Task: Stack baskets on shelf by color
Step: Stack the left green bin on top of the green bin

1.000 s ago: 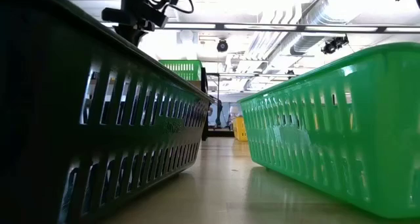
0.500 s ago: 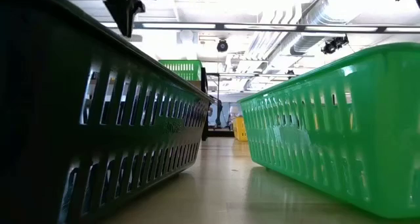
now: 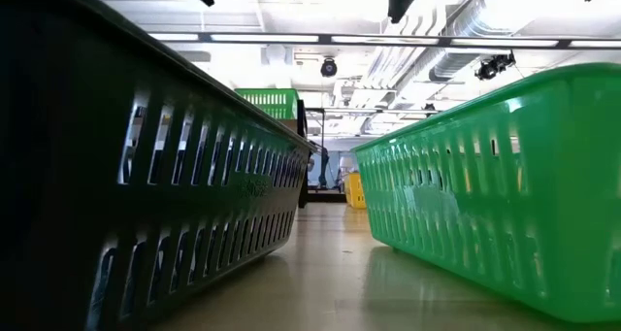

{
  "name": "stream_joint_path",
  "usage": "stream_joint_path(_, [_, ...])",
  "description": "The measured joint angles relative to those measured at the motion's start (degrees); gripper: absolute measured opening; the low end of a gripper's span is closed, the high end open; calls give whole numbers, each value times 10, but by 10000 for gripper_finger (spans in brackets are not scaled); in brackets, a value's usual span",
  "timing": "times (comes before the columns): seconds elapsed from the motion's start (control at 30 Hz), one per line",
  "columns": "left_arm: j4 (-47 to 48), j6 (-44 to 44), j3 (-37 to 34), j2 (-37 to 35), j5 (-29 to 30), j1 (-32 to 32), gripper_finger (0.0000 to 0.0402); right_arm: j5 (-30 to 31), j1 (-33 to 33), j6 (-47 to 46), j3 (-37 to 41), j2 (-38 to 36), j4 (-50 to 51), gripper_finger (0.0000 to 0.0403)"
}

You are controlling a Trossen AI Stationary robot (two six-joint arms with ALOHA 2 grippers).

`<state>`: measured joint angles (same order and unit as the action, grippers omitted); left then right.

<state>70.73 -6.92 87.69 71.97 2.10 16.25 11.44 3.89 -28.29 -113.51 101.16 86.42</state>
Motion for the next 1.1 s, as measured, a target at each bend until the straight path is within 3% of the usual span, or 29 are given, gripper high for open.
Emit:
stream_joint_path(0.23, [-82, 36, -100, -53, -2, -38, 101, -92, 62, -23, 79, 0, -81, 57])
stream_joint_path(0.5, [-115, 86, -149, -81, -1, -71, 101, -164, 127, -43, 142, 0, -203, 57])
stream_joint_path(0.87, [-106, 156, -158, -83, 1, -118, 101, -134, 223, -48, 170, 0, -259, 60])
stream_joint_path(1.1, [-106, 190, -158, -83, 3, -138, 101, -116, 282, -47, 170, 11, -286, 100])
